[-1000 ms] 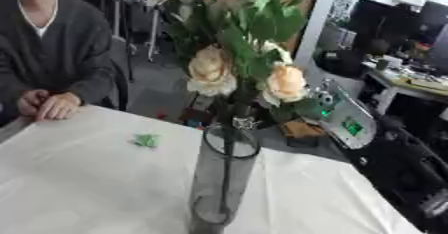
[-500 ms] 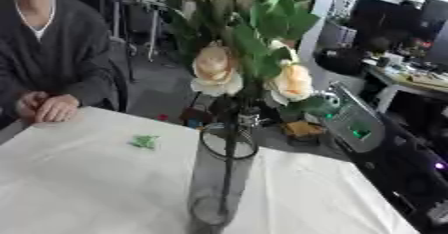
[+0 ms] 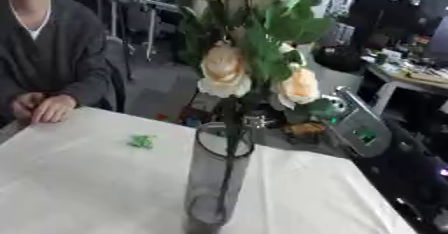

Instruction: Arrange flowers into the vase.

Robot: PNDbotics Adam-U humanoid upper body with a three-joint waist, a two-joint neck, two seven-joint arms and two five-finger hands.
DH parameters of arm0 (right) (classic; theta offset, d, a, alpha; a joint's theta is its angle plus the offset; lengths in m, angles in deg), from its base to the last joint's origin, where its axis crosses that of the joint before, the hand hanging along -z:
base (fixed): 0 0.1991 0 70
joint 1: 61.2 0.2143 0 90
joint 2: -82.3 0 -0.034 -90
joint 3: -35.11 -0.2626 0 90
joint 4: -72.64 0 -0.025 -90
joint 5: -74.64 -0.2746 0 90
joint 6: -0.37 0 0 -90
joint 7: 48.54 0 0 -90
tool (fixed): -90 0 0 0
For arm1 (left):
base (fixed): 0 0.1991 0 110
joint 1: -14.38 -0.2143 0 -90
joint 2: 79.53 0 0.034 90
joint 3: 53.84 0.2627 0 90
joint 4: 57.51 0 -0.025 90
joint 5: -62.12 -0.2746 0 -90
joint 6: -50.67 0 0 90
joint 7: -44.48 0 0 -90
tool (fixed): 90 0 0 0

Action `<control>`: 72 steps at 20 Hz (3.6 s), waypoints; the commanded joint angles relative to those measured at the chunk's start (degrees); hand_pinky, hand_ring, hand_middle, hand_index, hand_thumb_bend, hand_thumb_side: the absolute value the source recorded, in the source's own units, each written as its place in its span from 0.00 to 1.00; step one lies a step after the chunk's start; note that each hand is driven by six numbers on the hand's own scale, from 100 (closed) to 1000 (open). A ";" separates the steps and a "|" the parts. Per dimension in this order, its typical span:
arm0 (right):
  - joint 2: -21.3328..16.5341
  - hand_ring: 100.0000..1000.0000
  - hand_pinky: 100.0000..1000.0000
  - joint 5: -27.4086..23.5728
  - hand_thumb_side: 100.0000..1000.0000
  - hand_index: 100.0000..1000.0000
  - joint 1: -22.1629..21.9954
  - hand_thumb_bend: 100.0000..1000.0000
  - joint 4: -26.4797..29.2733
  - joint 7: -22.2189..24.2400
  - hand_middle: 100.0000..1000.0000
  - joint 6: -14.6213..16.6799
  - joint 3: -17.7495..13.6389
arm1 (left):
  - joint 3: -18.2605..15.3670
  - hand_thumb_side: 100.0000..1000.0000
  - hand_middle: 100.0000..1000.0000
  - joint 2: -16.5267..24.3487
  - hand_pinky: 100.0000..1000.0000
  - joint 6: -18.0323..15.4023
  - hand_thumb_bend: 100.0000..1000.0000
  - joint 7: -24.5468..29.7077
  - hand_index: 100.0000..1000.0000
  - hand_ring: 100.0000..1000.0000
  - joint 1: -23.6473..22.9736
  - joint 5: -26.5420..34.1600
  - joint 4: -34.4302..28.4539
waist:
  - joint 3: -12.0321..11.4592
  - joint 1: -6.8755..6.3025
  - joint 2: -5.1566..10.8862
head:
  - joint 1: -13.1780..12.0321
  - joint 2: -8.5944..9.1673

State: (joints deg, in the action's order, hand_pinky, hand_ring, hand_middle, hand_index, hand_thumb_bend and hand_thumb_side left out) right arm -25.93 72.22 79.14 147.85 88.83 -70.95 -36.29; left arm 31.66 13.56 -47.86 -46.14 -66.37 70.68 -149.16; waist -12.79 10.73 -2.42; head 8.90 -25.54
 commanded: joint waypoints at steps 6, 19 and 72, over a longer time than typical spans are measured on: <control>-0.99 0.98 0.86 -2.74 0.86 0.96 0.28 0.07 0.97 4.60 0.92 3.37 -2.83 | -0.38 0.74 0.72 0.10 0.76 -0.05 1.00 -0.19 0.77 0.77 0.45 0.39 -0.71 | 0.25 -1.28 0.42 | 0.39 0.80; 1.43 0.98 0.85 -3.75 0.85 0.95 -0.38 0.02 0.86 4.60 0.91 2.39 -5.16 | -0.35 0.74 0.72 -0.26 0.76 -0.07 1.00 -0.15 0.78 0.77 0.56 0.58 -0.68 | -0.04 -1.60 0.20 | 0.64 1.09; 11.79 1.00 0.88 -5.26 0.81 0.98 -5.56 0.19 4.23 -1.05 0.97 -0.46 -12.16 | -0.34 0.74 0.71 -2.45 0.76 -0.12 1.00 -0.09 0.77 0.76 1.23 1.18 -0.55 | -0.40 -3.70 -1.46 | 2.22 2.41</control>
State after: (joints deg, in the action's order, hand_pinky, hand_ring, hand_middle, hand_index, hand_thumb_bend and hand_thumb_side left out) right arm -13.16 66.42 72.70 151.17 87.88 -71.69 -47.52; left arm 31.65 10.60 -47.90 -46.16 -66.02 71.67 -149.13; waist -13.32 7.80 -4.43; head 10.97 -23.99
